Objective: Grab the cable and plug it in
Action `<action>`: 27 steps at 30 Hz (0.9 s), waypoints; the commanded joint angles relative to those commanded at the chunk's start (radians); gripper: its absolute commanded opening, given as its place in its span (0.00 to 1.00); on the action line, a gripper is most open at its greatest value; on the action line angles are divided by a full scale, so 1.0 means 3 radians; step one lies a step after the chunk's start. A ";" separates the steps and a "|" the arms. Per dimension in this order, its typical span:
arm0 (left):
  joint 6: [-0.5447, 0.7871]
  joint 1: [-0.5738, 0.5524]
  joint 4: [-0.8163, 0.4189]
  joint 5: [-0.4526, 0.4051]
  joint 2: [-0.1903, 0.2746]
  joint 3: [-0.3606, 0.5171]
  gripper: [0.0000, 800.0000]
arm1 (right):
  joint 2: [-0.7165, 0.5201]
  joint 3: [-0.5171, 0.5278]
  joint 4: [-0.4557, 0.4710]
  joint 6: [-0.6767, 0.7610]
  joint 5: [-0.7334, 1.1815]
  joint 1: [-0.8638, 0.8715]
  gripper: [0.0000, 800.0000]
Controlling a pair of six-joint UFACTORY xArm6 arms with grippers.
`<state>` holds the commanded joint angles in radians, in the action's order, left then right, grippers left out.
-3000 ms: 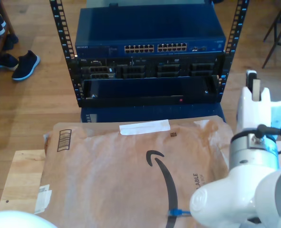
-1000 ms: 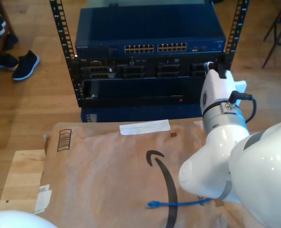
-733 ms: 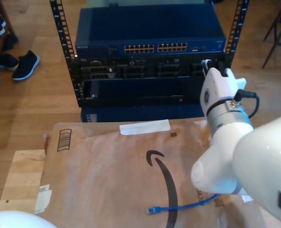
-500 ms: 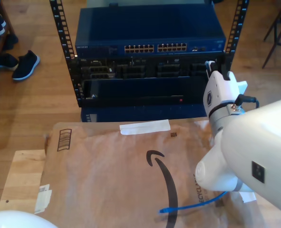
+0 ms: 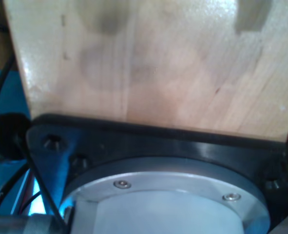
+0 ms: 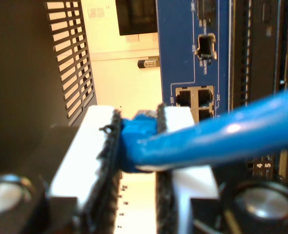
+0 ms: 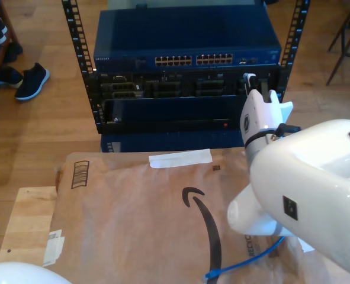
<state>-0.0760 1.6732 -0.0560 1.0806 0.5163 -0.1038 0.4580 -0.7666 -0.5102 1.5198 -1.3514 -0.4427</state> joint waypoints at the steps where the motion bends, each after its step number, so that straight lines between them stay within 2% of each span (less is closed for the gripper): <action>1: 0.0000 0.0000 0.0000 0.0005 0.0005 0.0000 1.00 | 0.0041 -0.0051 -0.0020 0.0000 0.0000 -0.0010 0.00; 9: 0.0000 0.0000 0.0000 0.0005 0.0000 0.0000 1.00 | 0.0465 -0.0680 -0.0307 -0.0153 0.0000 -0.0138 0.00; 21: 0.0000 0.0000 0.0000 0.0005 0.0000 0.0000 1.00 | 0.0905 -0.1248 -0.0307 -0.0358 -0.0113 -0.0138 0.00; 27: 0.0000 0.0000 0.0000 0.0005 0.0005 0.0000 1.00 | 0.1018 -0.1427 -0.0378 -0.0430 -0.0107 -0.0133 0.00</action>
<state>-0.0760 1.6732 -0.0560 1.0821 0.5178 -0.1038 0.7633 -1.1947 -0.6237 1.3909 -1.3836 -0.4826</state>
